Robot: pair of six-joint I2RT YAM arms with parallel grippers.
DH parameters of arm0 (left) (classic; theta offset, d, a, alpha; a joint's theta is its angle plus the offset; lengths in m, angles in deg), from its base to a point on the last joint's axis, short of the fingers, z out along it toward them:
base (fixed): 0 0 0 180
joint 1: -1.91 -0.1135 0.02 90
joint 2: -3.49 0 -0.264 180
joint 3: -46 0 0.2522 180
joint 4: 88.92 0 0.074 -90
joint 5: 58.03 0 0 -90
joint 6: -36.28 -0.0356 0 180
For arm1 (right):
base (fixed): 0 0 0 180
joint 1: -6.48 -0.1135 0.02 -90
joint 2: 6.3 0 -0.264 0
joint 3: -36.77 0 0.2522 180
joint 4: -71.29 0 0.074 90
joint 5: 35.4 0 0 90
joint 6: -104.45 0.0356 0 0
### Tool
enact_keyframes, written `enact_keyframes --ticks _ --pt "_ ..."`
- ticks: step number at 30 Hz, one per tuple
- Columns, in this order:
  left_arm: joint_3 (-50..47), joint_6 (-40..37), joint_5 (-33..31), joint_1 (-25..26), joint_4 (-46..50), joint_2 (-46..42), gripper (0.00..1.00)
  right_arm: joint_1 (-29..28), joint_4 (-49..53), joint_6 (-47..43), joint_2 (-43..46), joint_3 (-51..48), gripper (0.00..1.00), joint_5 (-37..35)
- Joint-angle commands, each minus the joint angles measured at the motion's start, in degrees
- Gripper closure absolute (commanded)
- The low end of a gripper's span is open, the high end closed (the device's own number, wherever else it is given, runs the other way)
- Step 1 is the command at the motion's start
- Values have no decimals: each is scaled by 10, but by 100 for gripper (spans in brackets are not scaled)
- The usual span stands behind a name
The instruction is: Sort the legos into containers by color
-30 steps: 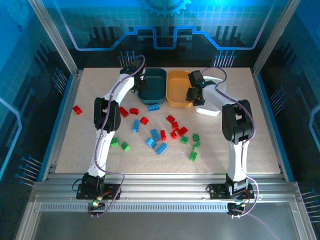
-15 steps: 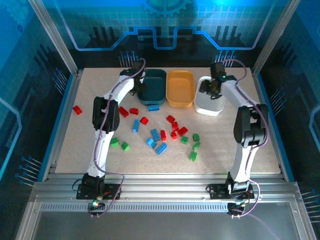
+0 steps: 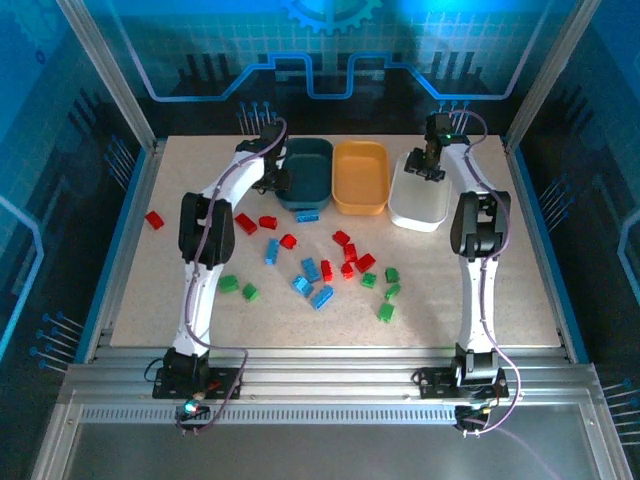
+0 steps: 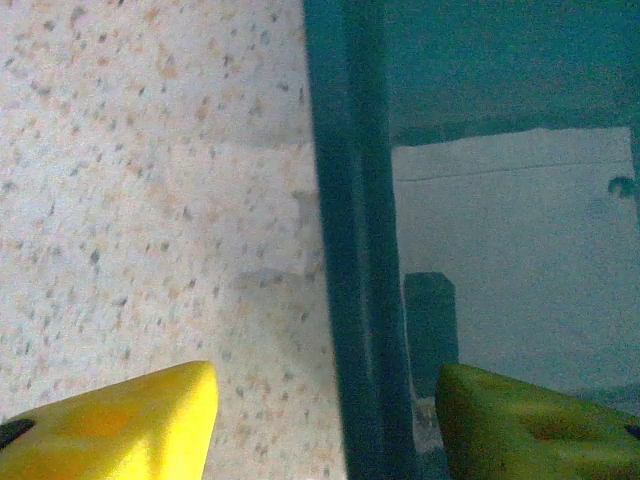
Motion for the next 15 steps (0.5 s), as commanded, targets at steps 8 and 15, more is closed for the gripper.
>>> enact_keyframes --ticks 8,15 --pt "-235 91 63 -15 -90 -200 36 0 9 -25 -57 99 32 127" --pt "-364 130 124 -15 -142 -305 35 -2 23 -45 -82 166 25 149"
